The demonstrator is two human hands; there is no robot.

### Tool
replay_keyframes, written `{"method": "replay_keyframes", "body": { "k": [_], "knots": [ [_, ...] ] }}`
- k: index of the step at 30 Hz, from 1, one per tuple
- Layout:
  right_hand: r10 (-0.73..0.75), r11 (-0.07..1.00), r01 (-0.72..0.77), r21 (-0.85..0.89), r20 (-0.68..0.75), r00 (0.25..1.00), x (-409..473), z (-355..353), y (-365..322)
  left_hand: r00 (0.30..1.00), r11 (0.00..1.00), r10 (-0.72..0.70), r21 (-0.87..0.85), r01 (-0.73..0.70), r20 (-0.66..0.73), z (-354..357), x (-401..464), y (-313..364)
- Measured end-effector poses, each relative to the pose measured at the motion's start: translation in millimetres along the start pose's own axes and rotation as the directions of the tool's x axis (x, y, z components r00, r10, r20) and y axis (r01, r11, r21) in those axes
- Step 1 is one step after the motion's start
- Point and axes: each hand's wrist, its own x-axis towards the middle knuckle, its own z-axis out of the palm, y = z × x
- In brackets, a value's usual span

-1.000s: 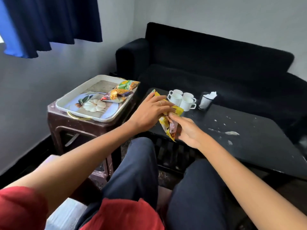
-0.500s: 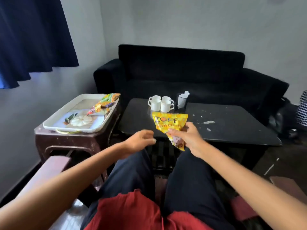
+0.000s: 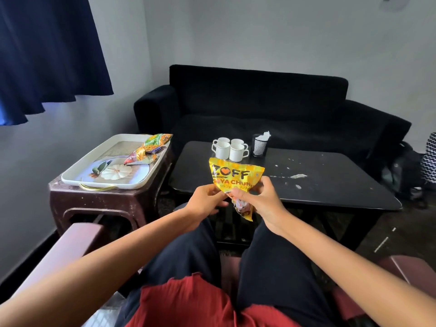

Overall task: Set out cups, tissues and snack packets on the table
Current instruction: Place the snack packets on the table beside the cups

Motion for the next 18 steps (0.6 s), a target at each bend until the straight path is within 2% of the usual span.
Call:
{"method": "replay_keyframes", "body": {
  "k": [3,8,13,18],
  "knots": [
    [-0.016,1.000,0.015,0.021,0.012,1.000,-1.1,0.4,-4.4,0.993,0.981,-0.112,-0.158,0.114,0.026,3.7,1.2,3.9],
    [-0.039,0.999,0.038,0.029,0.032,0.999,-2.3,1.8,-5.4,0.988,0.942,-0.151,-0.297,0.154,0.033,8.1,2.4,8.3],
    [-0.048,0.999,0.048,-0.004,0.017,0.999,-1.9,3.3,0.6,0.989,0.961,-0.148,-0.233,0.149,0.021,8.1,4.1,5.6],
    [-0.078,0.996,0.078,-0.040,0.010,0.997,-0.5,2.3,-1.5,0.986,0.987,-0.136,-0.074,0.143,0.099,-0.3,6.9,13.2]
  ]
}}
